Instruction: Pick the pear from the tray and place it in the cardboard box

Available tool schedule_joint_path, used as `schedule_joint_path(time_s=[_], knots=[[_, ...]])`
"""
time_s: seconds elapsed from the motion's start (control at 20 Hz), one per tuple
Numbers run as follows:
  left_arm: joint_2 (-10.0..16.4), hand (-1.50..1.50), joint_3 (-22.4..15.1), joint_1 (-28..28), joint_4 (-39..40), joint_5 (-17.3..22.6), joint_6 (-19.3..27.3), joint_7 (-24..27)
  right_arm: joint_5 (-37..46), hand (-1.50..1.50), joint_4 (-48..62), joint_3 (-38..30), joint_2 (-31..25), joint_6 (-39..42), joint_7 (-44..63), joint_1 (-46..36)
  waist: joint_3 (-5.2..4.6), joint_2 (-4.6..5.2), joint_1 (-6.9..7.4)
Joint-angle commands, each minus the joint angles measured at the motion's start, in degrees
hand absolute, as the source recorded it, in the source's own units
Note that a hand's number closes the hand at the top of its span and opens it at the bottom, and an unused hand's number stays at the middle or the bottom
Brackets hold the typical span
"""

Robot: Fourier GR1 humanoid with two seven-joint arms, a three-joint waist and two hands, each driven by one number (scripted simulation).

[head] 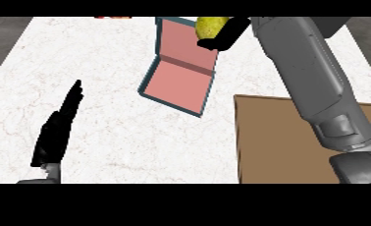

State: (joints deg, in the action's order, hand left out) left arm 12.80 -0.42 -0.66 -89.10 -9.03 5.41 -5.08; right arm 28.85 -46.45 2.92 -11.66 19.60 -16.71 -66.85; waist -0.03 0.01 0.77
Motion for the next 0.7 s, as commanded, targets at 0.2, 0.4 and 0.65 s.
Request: schedule_joint_path(time_s=[0.2, 0.4, 0.65], knots=[[-1.08, 0.0, -1.0, -1.98, -1.47, -1.08, -0.21, 1.05, 5.64, 1.5, 11.3, 2.69, 9.32, -6.7, 3.52, -4.98, 0.0, 0.43, 1.1], [-0.21, 0.0, 0.87, -0.03, 0.17, 0.52, -1.71, 1.48, 7.66, 1.5, 16.53, 4.6, 11.46, -8.85, 5.08, -6.24, -0.02, 0.51, 1.16], [0.53, 0.0, 0.79, 1.06, -1.15, 0.1, -2.68, -1.17, 2.54, -1.5, 22.43, 6.72, 11.6, -12.58, 5.51, -4.95, 0.0, 0.58, 2.15]])
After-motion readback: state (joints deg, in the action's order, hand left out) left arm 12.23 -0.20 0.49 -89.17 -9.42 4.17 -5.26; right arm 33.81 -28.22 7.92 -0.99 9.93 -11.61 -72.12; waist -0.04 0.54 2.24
